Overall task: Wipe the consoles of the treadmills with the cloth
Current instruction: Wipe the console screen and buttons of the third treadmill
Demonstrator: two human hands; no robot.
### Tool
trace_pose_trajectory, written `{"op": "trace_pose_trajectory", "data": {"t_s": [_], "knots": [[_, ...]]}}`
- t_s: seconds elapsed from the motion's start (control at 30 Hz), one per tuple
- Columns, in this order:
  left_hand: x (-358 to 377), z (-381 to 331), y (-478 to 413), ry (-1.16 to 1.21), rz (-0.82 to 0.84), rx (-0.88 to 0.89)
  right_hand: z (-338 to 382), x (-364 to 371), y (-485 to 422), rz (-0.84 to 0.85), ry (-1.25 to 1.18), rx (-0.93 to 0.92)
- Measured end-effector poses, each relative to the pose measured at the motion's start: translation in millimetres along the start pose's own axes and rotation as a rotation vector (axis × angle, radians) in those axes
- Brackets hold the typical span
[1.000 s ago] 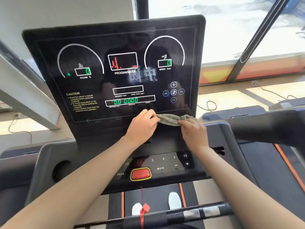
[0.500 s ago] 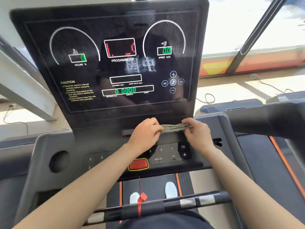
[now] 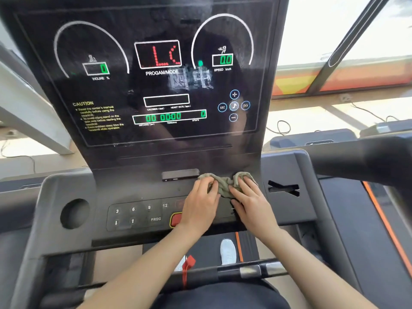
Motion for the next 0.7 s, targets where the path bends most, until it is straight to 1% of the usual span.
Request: {"op": "trace_pose_trajectory", "data": {"t_s": [0.17, 0.3, 0.43, 0.53, 0.57, 0.63, 0.7], "knots": [[-6.4, 4.2, -33.6, -0.053, -0.057, 0.007, 9.8, -17.3, -41.6, -0.082, -0.078, -0.028], [-5.4, -1.2, -36.5, -0.061, -0.08, 0.035, 14.3, -8.2, -48.8, -0.103, -0.075, -0.079], [9.1, -13.5, -16.7, -0.015, -0.003, 0.125, 1.9, 3.1, -23.8, -0.046, -0.06, -0.101], [15.2, -26.0, 0.6, 0.05, 0.072, 0.184, -15.6, -6.0, -0.4, -0.069, -0.101, 0.01], [14.3, -28.8, 4.4, 0.082, 0.089, 0.19, -19.6, -8.8, 5.3, -0.064, -0.131, 0.055], [2.3, -27.7, 6.4, 0.114, 0.072, 0.185, -13.7, -5.9, 12.2, 0.025, -0.151, 0.083], [-22.1, -9.8, 3.3, 0.081, -0.033, 0.112, 6.3, 3.2, 11.5, 0.108, -0.009, 0.009]]}}
Point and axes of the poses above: each hand's wrist, its own y-axis away from the middle knuckle, its own x-axis out of the palm, z = x × y, the point moved 10 cm from there along -y, towards the middle knuckle, and after that the axes turned 7 degrees about y, right-handed, at the moved point
